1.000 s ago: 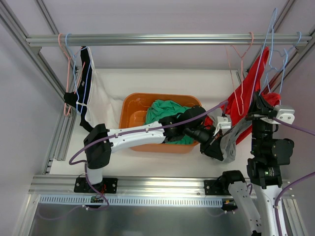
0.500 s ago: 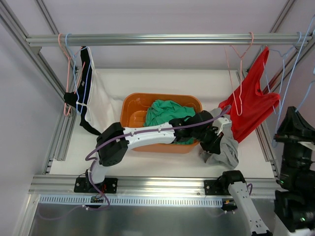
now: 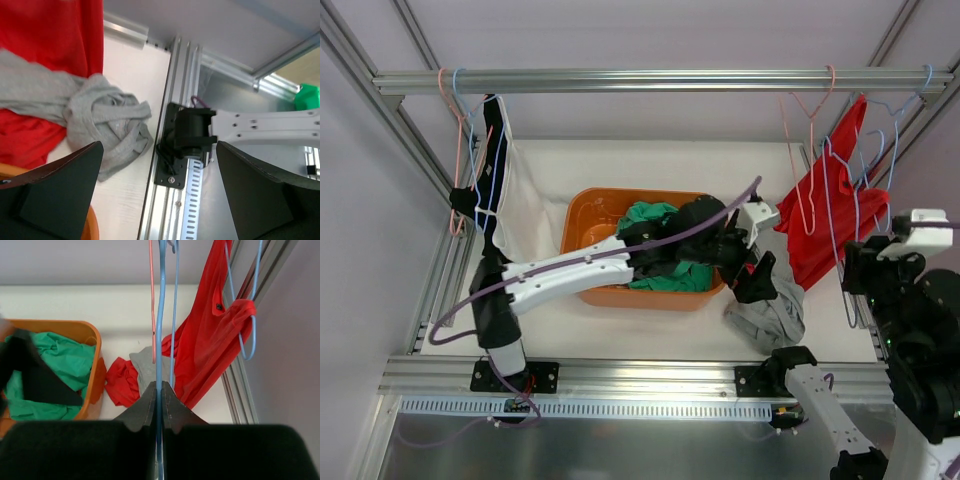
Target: Remove the tank top from the hanger
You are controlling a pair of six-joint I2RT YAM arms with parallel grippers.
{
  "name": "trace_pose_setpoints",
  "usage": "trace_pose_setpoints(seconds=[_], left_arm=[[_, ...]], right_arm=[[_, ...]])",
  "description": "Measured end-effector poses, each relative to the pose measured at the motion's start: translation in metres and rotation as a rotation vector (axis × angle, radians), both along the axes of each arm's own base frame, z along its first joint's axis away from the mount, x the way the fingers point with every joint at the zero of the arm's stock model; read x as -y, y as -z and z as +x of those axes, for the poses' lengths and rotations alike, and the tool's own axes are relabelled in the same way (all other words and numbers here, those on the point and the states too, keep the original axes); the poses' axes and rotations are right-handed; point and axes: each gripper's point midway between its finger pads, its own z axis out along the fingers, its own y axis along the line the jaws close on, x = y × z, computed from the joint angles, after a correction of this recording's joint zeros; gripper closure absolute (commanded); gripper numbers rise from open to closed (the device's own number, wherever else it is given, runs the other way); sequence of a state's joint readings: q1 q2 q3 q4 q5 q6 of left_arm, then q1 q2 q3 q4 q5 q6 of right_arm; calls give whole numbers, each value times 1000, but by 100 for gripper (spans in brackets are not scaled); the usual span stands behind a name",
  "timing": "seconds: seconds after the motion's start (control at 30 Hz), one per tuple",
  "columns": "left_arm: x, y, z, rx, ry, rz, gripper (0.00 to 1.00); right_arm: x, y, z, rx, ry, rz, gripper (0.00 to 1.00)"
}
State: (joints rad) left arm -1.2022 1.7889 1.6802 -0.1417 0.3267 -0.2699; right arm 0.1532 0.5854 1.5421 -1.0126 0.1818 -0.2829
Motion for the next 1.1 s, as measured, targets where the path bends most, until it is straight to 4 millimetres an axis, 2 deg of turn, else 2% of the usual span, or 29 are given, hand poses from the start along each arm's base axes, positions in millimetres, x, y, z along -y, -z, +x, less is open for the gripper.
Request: trace_pose_setpoints(seconds=[0.17,0.23,0.3,0.37,0.47,0.6,0.77,0.87,0.97,1.1], left_arm=[[-40,-86,-8,108,-9,-160,1],[-52,-108,-12,134,-8,-205,1],[-62,-116,-16,144,-8,-223,1],[-69,-111,-18,145,-11,-213,1],[-77,-91,-19,140,-19,-169,1],[-92,-54,-20,122,-34,-85,1],[-108,-33,-26,111,-35,-43,1],[-116,-32,-29,117,-32,-45,1],[-120,-37,-31,130,-25,-56,1],[-120,-37,-31,144,-18,-57,1]], right_arm=[[-2,10,24,-82,15,-6,100],[2,9,32,-96,39,-20,100],[5,2,41,-108,59,-40,100],[5,-18,58,-93,69,-54,100],[6,-44,87,-69,82,-58,100],[25,-56,128,-73,126,-11,100],[37,-34,181,-140,83,78,100],[36,-15,198,-197,25,162,100],[33,-3,211,-210,-16,207,100],[27,25,215,-260,-57,244,100]])
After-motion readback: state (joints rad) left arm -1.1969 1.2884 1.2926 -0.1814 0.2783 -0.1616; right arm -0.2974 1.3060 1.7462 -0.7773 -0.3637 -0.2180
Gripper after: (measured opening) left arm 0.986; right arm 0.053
